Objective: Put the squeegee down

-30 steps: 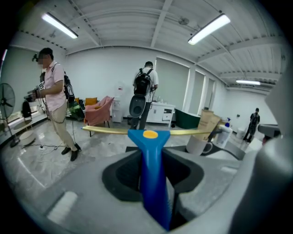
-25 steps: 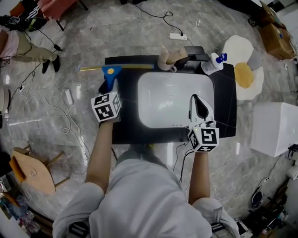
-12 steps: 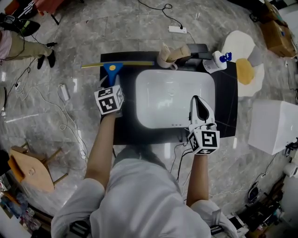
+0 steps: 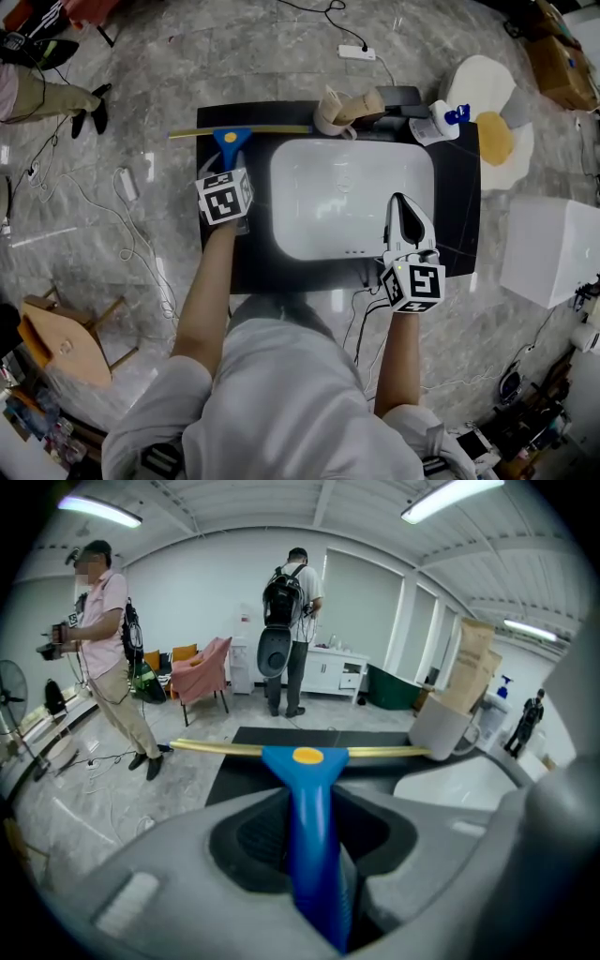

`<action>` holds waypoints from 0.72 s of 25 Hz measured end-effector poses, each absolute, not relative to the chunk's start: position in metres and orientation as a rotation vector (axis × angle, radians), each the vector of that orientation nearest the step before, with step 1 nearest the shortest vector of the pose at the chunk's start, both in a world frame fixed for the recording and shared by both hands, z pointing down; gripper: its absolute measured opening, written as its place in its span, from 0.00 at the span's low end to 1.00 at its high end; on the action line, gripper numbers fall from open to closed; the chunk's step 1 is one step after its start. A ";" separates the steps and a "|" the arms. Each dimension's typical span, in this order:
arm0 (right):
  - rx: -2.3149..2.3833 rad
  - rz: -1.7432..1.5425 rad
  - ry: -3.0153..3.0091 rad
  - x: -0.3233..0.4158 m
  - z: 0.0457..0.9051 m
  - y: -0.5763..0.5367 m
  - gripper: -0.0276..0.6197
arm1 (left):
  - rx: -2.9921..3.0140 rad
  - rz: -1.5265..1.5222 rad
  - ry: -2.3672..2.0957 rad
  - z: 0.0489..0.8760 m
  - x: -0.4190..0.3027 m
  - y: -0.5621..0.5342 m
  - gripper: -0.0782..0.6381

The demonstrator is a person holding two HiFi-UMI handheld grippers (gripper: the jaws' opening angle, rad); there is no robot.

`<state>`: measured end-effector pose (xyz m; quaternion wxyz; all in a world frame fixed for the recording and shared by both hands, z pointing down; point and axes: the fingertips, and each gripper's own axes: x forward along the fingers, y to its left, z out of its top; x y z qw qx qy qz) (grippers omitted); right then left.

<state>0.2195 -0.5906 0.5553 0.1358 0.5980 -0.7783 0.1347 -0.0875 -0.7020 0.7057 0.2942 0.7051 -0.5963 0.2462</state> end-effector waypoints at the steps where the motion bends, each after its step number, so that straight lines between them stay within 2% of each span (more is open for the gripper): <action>1: 1.732 0.392 -2.252 0.220 0.556 -0.591 0.05 | 1.874 0.659 -1.587 0.707 -0.087 -0.702 0.29; 18: 1.732 0.393 -2.231 0.226 0.557 -0.590 0.05 | 1.856 0.681 -1.567 0.719 -0.082 -0.702 0.30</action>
